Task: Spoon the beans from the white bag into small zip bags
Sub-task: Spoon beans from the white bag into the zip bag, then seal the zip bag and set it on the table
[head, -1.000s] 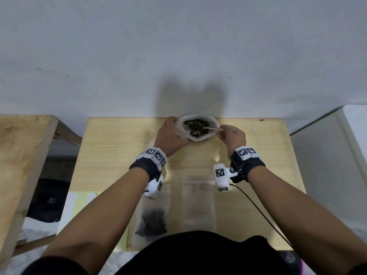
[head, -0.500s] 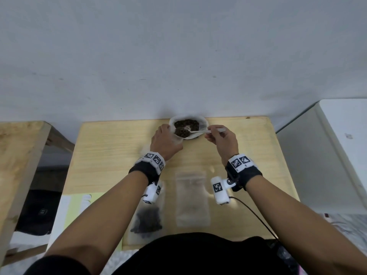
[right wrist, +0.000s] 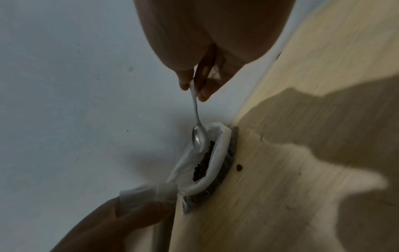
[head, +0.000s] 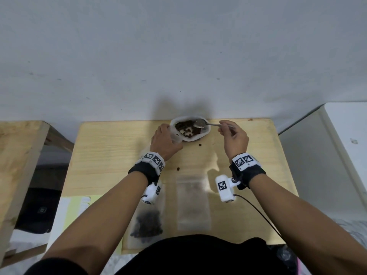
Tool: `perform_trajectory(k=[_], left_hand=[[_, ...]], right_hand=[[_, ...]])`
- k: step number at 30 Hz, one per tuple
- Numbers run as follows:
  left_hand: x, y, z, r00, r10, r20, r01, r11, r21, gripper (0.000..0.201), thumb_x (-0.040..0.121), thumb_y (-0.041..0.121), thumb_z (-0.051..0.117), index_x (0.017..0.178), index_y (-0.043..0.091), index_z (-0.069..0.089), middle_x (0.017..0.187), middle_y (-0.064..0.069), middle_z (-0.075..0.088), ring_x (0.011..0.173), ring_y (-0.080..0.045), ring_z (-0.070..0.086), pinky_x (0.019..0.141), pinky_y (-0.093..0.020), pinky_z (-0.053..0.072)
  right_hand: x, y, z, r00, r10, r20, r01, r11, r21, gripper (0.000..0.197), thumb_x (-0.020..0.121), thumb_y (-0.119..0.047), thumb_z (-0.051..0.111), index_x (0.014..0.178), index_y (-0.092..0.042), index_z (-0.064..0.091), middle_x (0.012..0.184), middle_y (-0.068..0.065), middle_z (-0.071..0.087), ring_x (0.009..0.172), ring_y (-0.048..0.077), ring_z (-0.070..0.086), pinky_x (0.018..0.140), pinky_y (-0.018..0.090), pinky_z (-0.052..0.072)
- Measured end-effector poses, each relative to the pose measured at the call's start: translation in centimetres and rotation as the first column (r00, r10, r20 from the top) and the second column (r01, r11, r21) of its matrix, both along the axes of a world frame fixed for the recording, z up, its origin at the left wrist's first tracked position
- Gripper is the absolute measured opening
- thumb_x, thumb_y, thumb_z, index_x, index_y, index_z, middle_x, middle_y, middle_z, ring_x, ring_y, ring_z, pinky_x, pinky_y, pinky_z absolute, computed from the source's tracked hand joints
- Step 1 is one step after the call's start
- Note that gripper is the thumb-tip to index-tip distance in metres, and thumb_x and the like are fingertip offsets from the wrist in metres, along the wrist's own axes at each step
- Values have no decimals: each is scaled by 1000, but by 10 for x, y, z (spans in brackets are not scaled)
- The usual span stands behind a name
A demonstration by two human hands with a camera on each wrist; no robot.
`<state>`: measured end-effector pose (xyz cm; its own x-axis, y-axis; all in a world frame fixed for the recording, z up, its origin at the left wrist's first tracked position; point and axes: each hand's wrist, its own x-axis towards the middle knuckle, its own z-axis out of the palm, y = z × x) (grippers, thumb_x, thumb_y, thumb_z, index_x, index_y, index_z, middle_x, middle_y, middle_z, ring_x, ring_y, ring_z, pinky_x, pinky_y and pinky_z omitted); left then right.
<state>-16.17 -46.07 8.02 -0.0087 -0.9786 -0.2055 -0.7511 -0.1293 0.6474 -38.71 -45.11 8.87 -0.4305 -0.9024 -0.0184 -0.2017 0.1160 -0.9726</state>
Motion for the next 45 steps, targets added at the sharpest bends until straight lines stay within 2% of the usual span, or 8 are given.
perform_trajectory(k=[7, 12, 16, 22, 28, 35, 41, 45], left_hand=[[6, -10, -3, 994, 4, -114, 1, 999, 47, 71, 71, 34, 72, 131, 11, 41, 126, -4, 47, 112, -25, 51, 96, -46, 49], [6, -15, -4, 986, 11, -167, -3, 999, 44, 71, 73, 30, 72, 134, 13, 40, 130, -4, 49, 114, -25, 54, 95, -46, 50], [6, -18, -5, 983, -13, -183, 16, 1000, 16, 69, 73, 29, 72, 133, 14, 41, 129, -3, 50, 114, -24, 54, 95, -46, 51], [6, -19, -3, 985, -29, -172, 28, 1000, -10, 69, 74, 29, 73, 132, 12, 41, 127, -4, 49, 113, -24, 52, 96, -45, 49], [8, -13, 1, 986, -24, -166, 21, 1000, -20, 71, 72, 32, 72, 132, 13, 40, 126, -2, 47, 113, -24, 50, 96, -47, 49], [9, -2, 5, 992, -34, -120, 26, 997, -68, 69, 74, 28, 74, 131, 12, 40, 126, -5, 49, 112, -24, 50, 98, -45, 46], [4, 5, 6, 998, -27, -64, 22, 996, -81, 67, 74, 27, 75, 130, 8, 42, 124, -7, 50, 111, -26, 51, 100, -42, 43], [0, 9, 6, 998, -20, -52, 15, 996, -92, 67, 77, 30, 75, 130, 7, 42, 125, -7, 50, 112, -24, 49, 101, -38, 40]], right_hand=[[18, -13, -18, 973, 37, -226, -36, 999, 7, 19, 96, -14, 58, 104, -11, 75, 96, 2, 74, 86, 14, 68, 79, 11, 49], [30, -24, -36, 993, 31, -112, -8, 979, 204, 18, 97, -27, 58, 98, -20, 75, 87, 2, 76, 85, 19, 73, 87, 32, 55], [40, -29, -42, 993, 81, 80, -104, 936, 338, 17, 93, -30, 62, 81, -35, 73, 81, 1, 77, 83, 20, 74, 86, 47, 58], [39, -28, -36, 963, 7, 269, -119, 907, 405, 18, 91, -18, 62, 83, -26, 76, 82, 9, 77, 89, 28, 73, 91, 49, 56], [23, -20, -26, 935, -74, 347, -65, 926, 371, 17, 89, -14, 61, 92, -15, 78, 88, 14, 76, 91, 28, 73, 93, 41, 57], [14, -10, -4, 920, -78, 385, -24, 967, 252, 19, 92, -7, 57, 86, -12, 74, 86, 15, 73, 80, 24, 70, 91, 38, 57], [17, 2, 20, 929, 41, 369, -109, 980, 168, 18, 96, -10, 56, 93, -7, 73, 81, 9, 73, 77, 20, 70, 84, 31, 57], [22, 15, 22, 956, 176, 235, -209, 970, 124, 18, 97, -18, 59, 99, -8, 73, 89, 8, 75, 81, 20, 71, 86, 33, 58]])
